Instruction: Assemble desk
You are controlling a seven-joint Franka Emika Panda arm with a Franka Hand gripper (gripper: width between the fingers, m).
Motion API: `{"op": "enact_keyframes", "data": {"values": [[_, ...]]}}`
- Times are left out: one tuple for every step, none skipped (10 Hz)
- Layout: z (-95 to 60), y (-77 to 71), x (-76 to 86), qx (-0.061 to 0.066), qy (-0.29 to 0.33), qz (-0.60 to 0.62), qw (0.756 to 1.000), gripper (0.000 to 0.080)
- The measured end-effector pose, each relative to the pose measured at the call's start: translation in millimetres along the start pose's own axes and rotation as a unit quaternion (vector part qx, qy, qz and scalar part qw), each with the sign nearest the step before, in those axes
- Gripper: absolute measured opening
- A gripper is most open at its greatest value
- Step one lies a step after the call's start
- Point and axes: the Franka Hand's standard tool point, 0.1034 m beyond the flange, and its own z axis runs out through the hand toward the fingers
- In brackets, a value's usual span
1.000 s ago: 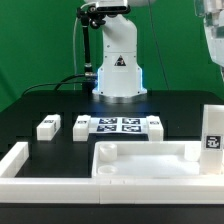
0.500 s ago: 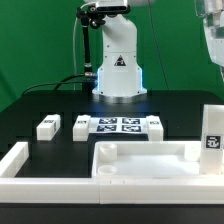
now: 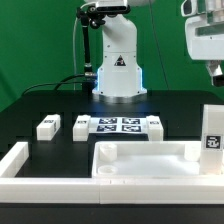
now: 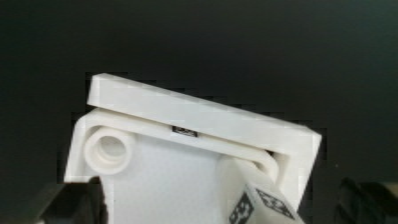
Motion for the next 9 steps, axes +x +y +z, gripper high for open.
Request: {"op": "enact_keyframes", "data": {"values": [[0.3,-0.4,0.6,0.0,0.0,-0.05,0.999,0.0649],[0.4,-0.4,0.5,0.0,0.0,-0.089,0.996,0.0649],[1.3,0.1,0.3,0.0,0.0,-0.12,0.993,0.0649],[9.1,4.6,-4.0,0.0,0.003,-0.16,0.987,0.0649],[20.6,19.3,-10.9,-0.01,0.0,-0.204,0.979,0.0649],[30.9,36.8,-9.4,-0.019,-0.001,-0.268,0.963,0.0649],[40.2,55.8,-4.0,-0.031,-0.005,-0.327,0.944,0.0649],[51.8,76.3,-1.0,-0.043,-0.006,-0.378,0.925,0.0649],[58.3,85.4,-1.0,-0.043,0.004,-0.411,0.911,0.0649]]}}
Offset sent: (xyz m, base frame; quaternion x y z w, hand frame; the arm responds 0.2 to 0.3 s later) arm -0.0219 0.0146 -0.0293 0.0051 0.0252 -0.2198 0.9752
